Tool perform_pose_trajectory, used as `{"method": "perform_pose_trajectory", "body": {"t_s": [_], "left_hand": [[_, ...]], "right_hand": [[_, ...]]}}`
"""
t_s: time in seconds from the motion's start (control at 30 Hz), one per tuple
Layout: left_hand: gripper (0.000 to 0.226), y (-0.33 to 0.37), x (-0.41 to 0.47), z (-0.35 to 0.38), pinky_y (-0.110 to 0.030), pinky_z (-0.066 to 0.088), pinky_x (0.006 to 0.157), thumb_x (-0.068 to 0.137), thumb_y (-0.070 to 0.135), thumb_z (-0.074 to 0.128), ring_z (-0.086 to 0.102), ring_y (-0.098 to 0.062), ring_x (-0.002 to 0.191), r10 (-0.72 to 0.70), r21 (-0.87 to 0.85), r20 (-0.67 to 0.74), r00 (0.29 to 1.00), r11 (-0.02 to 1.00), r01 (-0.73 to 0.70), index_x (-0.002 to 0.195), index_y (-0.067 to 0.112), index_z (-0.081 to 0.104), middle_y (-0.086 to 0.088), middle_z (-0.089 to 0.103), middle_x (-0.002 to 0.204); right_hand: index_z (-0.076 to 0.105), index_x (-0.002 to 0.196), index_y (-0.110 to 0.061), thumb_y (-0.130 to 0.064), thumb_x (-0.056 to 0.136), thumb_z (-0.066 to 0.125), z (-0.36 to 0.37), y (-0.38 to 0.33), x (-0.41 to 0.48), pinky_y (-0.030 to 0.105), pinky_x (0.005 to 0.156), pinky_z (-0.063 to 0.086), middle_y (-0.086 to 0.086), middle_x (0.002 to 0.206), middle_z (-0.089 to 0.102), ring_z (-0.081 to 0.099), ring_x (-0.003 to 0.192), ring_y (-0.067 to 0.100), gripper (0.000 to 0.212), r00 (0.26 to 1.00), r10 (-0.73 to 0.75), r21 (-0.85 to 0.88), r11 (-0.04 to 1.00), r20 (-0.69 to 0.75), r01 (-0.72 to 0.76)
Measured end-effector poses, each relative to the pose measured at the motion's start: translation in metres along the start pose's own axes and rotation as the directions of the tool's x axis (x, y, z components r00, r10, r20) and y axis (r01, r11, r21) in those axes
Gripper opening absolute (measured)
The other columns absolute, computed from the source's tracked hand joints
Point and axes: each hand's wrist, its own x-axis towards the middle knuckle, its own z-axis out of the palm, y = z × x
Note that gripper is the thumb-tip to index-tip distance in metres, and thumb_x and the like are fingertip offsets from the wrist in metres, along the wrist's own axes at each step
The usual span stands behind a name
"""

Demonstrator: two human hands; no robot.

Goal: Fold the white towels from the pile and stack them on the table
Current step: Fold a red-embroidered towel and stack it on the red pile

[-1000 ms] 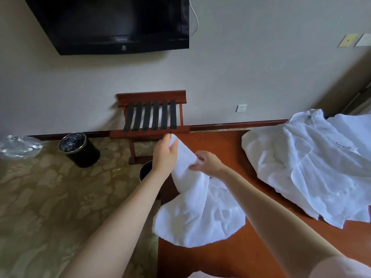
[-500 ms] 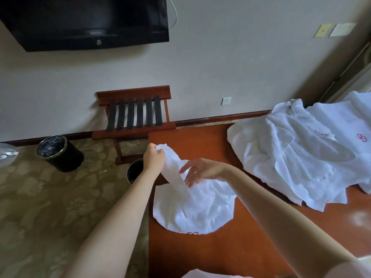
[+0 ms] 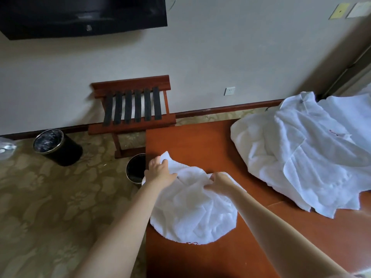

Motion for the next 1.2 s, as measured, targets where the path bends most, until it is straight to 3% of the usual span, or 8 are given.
{"method": "perform_pose_trajectory", "body": {"t_s": [0.23,0.4,0.5,0.57,0.7,0.87,1.03,1.2], "left_hand": [[0.089,0.04,0.036,-0.028,-0.041,0.014,0.118,0.082,0.044,0.069,0.001,-0.016,0.147,0.282,-0.239,0.362,0.888,0.949,-0.204,0.152,0.026,0.018,0.008,0.002,0.16],[0.076,0.061,0.043,-0.047,-0.04,0.044,0.101,0.077,0.046,0.071,0.053,-0.022,0.12,0.222,-0.201,0.651,0.726,0.972,-0.118,0.143,0.027,0.04,0.0,0.05,0.14],[0.071,0.049,0.034,-0.039,-0.037,0.046,0.099,0.076,0.057,0.069,0.06,-0.021,0.113,0.226,-0.374,0.71,0.667,0.924,0.085,0.133,0.018,0.053,-0.002,0.062,0.126],[0.066,0.038,0.023,-0.029,-0.03,0.044,0.086,0.068,0.064,0.068,0.058,-0.019,0.103,0.21,-0.431,0.627,0.75,0.896,0.11,0.115,0.018,0.062,0.003,0.061,0.113],[0.032,0.028,0.01,-0.019,-0.028,0.032,0.056,0.082,0.039,0.061,0.044,-0.017,0.062,0.254,-0.307,0.163,0.953,0.931,-0.196,0.066,0.018,0.042,0.002,0.046,0.07],[0.037,0.025,-0.01,-0.045,-0.029,0.025,0.048,0.086,0.04,0.059,0.037,-0.017,0.052,0.336,-0.237,-0.325,0.884,0.876,-0.42,0.064,0.022,0.036,0.003,0.041,0.057],[0.056,0.01,-0.044,-0.026,-0.025,0.04,0.055,0.062,0.074,0.059,0.056,-0.013,0.075,0.381,-0.199,0.05,0.923,0.91,-0.364,0.099,0.032,0.052,0.013,0.057,0.087],[0.108,0.013,-0.068,0.047,-0.04,0.049,0.087,0.063,0.07,0.064,0.055,-0.027,0.109,0.261,0.18,0.328,0.908,0.926,-0.331,0.148,0.025,0.016,-0.006,0.048,0.133]], "right_hand": [[0.056,0.077,-0.012,-0.022,0.08,0.074,-0.046,-0.012,0.004,0.024,0.058,0.034,-0.003,0.074,0.051,0.045,0.067,0.011,0.021,0.947,-0.319,0.193,0.927,-0.045,0.321],[0.048,0.069,-0.031,-0.018,0.079,0.076,-0.083,-0.023,-0.004,0.012,0.053,0.036,-0.013,0.071,0.049,0.046,0.061,-0.001,0.033,0.908,-0.41,0.18,0.89,-0.086,0.419],[0.043,0.067,-0.03,-0.023,0.079,0.076,-0.078,-0.015,-0.003,0.01,0.049,0.035,-0.012,0.073,0.047,0.044,0.062,0.001,0.036,0.938,-0.337,0.077,0.936,-0.084,0.344],[0.041,0.068,-0.029,-0.027,0.077,0.077,-0.063,-0.006,-0.002,0.012,0.046,0.034,-0.011,0.073,0.047,0.045,0.062,0.004,0.038,0.956,-0.283,0.05,0.957,-0.071,0.287],[0.048,0.081,-0.023,-0.029,0.067,0.085,-0.05,-0.005,-0.008,0.016,0.053,0.035,-0.008,0.08,0.053,0.05,0.072,0.011,0.039,0.945,-0.322,0.066,0.943,-0.065,0.326],[0.05,0.11,-0.028,-0.034,0.062,0.088,-0.081,-0.026,-0.03,0.017,0.068,0.042,-0.012,0.098,0.056,0.053,0.085,0.005,0.062,0.906,-0.416,0.146,0.894,-0.076,0.423],[0.033,0.141,-0.033,-0.045,0.061,0.086,-0.063,-0.012,-0.051,0.016,0.073,0.039,-0.02,0.107,0.048,0.049,0.097,0.009,0.098,0.926,-0.369,-0.069,0.925,0.086,0.375],[0.006,0.15,-0.035,-0.055,0.065,0.08,0.019,0.031,-0.052,0.029,0.072,0.047,0.001,0.135,0.04,0.058,0.1,0.023,0.114,0.964,-0.214,-0.487,0.832,0.159,0.265]]}}
